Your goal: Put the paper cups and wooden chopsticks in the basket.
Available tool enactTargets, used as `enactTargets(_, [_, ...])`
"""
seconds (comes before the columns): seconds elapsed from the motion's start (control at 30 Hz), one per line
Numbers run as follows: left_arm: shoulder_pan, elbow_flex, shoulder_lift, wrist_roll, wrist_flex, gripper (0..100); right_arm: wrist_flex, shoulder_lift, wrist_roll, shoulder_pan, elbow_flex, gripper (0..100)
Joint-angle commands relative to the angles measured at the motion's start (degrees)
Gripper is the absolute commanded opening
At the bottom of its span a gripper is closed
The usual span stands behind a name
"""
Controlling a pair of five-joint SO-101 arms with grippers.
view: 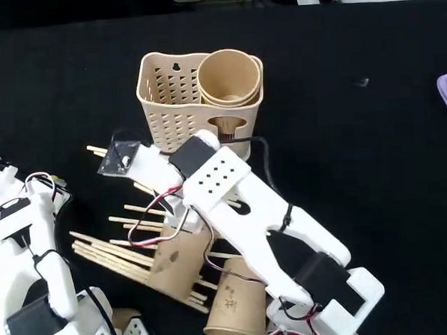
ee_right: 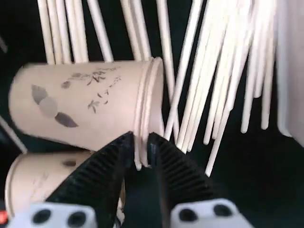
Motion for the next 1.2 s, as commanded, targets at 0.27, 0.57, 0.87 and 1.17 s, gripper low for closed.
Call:
enactTargets(0.27, [-0.57, -1.27, -1.41, -0.79, -0.79, 22, 7.82, -8.92, 1.14, -0.79, -11.56, 1.1])
enactTargets(0.57, [-0.57, -1.27, -1.41, -0.79, -0.88, 22, 0.00, -12.44, -3.16, -1.93, 1.89, 7.6])
enactTargets(0.87, [-0.57, -1.27, -1.41, -0.79, -0.88, 22, -4.84, -12.44, -9.76, 0.09, 10.24, 26.0])
enactTargets(1.17, [-0.48, -1.27, -1.41, -0.79, -0.88, 22, -1.67, -12.44, -5.27, 7.56, 15.25, 26.2])
